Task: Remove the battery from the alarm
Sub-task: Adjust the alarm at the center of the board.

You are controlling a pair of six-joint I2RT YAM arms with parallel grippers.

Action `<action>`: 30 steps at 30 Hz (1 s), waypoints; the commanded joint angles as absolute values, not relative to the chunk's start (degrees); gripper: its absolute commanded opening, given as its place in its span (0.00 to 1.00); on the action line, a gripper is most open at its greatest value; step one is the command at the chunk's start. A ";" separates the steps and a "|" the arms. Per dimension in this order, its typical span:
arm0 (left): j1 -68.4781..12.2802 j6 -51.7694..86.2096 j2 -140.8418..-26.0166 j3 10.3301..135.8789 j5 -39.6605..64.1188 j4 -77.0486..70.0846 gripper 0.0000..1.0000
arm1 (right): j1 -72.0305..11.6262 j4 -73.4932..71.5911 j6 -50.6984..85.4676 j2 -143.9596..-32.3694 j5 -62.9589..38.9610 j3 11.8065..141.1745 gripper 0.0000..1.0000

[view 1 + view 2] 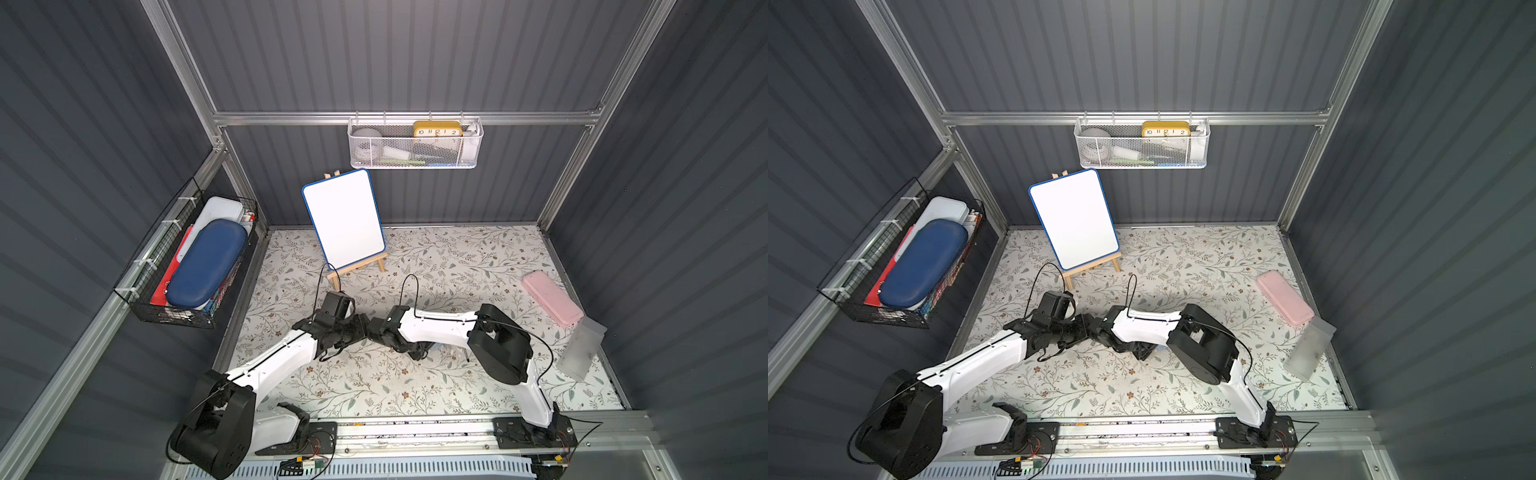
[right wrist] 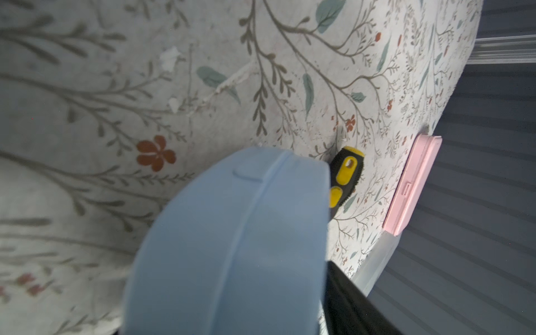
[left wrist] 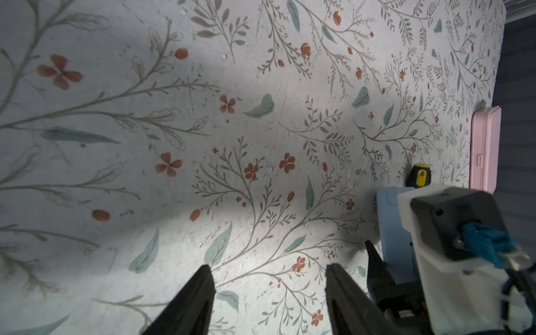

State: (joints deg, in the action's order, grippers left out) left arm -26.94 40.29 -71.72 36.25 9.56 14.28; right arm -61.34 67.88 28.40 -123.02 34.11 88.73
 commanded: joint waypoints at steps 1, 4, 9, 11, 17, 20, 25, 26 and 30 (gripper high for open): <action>-27.33 40.44 -70.07 36.90 11.16 15.77 0.67 | -62.92 68.54 27.62 -122.92 28.25 90.92 0.72; -27.29 40.43 -69.29 37.33 11.29 16.30 0.67 | -62.97 67.85 26.91 -122.61 24.44 91.09 0.73; -27.33 40.86 -67.15 36.78 11.65 15.96 0.70 | -63.32 67.72 26.42 -123.73 21.61 91.74 0.74; -27.33 41.13 -66.80 36.83 12.17 15.58 0.71 | -63.74 68.15 26.33 -124.65 21.66 92.39 0.76; -27.33 40.88 -65.69 36.52 13.12 15.27 0.73 | -64.85 69.70 26.17 -126.12 21.27 94.47 0.81; -27.29 40.61 -65.47 36.74 12.83 15.44 0.73 | -65.01 69.78 26.11 -126.64 20.77 95.15 0.82; -27.33 39.73 -65.41 37.21 12.98 15.71 0.74 | -65.17 69.32 25.73 -126.95 17.59 96.15 0.83; -27.33 39.64 -65.43 37.26 13.17 15.73 0.75 | -65.32 69.46 25.44 -127.08 17.56 96.43 0.84; -27.33 39.64 -64.45 37.25 14.15 15.55 0.76 | -66.08 71.04 24.68 -127.78 17.36 98.37 0.85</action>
State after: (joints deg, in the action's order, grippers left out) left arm -25.65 40.32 -66.52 36.25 6.13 17.93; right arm -64.03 75.66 25.43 -124.88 19.75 95.85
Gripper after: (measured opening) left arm 0.760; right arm 0.848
